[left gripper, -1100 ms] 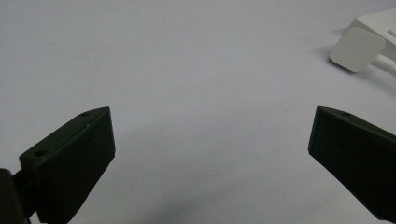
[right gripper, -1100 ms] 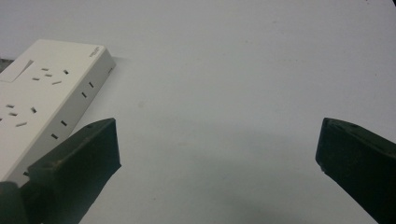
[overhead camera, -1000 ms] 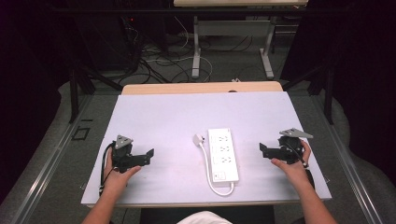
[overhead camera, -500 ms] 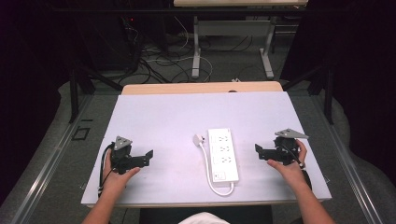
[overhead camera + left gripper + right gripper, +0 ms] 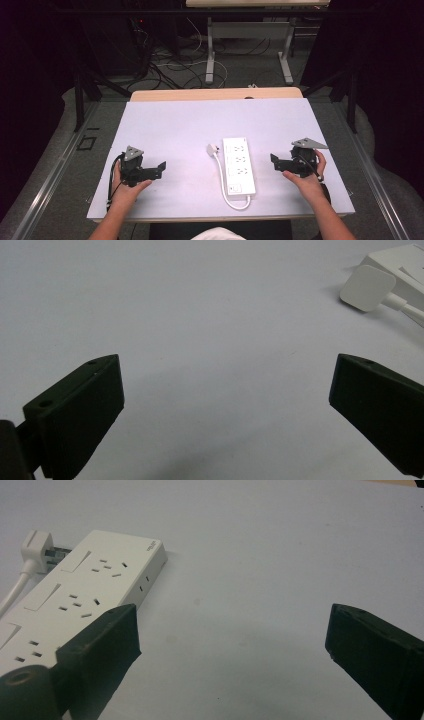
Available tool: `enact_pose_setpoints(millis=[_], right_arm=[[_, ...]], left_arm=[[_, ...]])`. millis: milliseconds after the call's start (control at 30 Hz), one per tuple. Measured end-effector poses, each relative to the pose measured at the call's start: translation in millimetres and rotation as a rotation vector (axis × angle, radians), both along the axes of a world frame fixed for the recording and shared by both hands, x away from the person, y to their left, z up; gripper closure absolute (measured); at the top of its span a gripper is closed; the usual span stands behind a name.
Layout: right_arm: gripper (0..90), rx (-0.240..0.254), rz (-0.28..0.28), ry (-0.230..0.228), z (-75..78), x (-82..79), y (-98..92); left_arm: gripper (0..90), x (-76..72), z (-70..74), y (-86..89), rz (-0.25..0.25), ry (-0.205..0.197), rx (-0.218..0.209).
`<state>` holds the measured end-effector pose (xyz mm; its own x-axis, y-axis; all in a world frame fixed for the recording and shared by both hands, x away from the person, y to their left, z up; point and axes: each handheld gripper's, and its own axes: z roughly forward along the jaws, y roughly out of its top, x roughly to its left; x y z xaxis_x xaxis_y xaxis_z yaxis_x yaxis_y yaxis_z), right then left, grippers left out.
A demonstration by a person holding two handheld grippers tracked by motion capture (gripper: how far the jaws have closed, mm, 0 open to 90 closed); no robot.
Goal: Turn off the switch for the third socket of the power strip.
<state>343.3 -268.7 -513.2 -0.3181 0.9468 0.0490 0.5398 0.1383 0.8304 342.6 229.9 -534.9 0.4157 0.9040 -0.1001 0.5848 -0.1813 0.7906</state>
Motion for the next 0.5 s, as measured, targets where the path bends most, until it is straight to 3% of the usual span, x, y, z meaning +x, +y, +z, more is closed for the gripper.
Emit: enact_pose_setpoints(millis=[500], right_arm=[[26.4,0.007,0.076,-0.012,9.7,-4.7,14.5]], left_arm=[[0.9,-0.8,-0.8,-1.3,0.001,-0.003,-0.001]])
